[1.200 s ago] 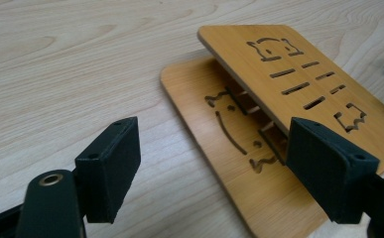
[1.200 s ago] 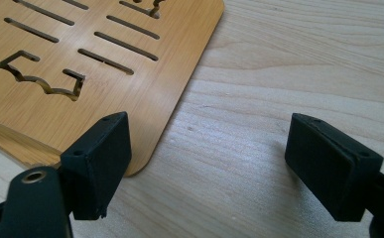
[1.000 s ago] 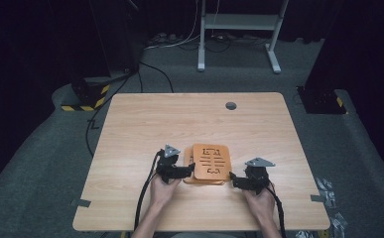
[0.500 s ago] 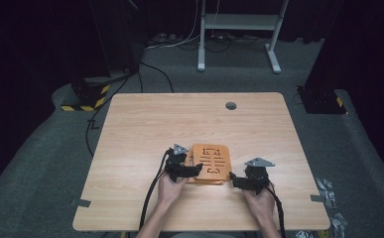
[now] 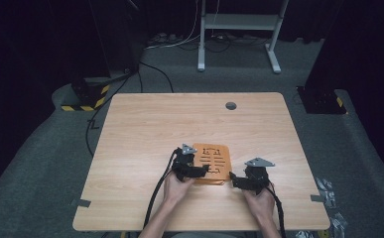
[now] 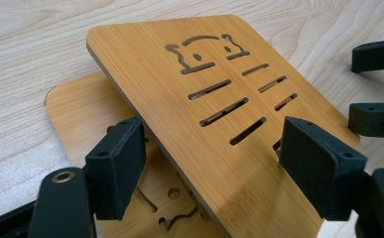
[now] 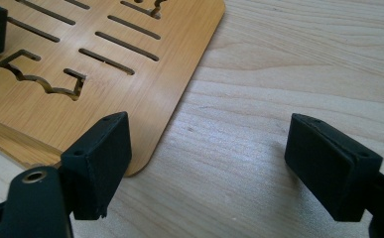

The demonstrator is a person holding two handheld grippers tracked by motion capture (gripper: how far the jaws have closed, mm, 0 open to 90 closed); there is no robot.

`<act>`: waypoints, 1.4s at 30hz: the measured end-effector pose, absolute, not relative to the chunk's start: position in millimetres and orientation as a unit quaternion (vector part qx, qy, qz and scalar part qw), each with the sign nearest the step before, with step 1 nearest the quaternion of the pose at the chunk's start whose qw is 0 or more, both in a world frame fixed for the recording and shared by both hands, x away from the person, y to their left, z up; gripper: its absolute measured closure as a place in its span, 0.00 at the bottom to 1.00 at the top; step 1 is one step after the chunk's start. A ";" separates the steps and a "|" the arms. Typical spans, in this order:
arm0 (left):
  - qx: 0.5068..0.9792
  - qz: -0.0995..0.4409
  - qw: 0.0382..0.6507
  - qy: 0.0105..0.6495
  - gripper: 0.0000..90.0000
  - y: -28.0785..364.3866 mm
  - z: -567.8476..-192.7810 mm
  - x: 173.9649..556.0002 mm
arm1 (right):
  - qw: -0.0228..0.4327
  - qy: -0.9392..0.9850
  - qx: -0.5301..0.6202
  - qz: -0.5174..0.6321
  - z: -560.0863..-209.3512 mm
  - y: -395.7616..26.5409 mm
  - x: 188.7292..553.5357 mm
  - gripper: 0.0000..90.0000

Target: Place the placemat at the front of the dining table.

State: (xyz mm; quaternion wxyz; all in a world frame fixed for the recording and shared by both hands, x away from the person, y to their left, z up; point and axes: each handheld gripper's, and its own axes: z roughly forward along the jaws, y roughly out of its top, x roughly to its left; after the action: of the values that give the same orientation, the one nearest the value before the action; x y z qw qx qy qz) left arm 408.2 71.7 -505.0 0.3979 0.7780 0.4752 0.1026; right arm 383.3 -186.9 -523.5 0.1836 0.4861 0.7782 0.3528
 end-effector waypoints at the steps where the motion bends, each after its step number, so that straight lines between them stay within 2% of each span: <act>1: 0.778 0.101 0.398 0.476 0.30 71.2 -505.2 408.4 | 0.184 0.778 0.486 0.353 -523.6 -186.9 383.4 0.20; 23: 0.774 0.099 0.428 0.456 0.42 62.7 -490.0 405.6 | 0.187 0.771 0.494 0.356 -523.5 -189.4 383.8 0.23; 34: 0.779 0.090 0.435 0.442 0.52 54.4 -483.5 404.8 | 0.198 0.768 0.500 0.348 -523.4 -187.9 383.5 0.26; 42: 0.786 0.103 0.436 0.426 0.59 45.6 -478.0 403.8 | 0.202 0.767 0.501 0.346 -523.6 -187.1 383.2 0.28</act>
State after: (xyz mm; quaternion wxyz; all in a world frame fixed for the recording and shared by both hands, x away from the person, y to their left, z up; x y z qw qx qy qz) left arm 403.8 45.6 -478.0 0.4360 0.7863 0.4256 0.1025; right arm 383.2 -187.1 -523.6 0.2016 0.5008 0.7672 0.3463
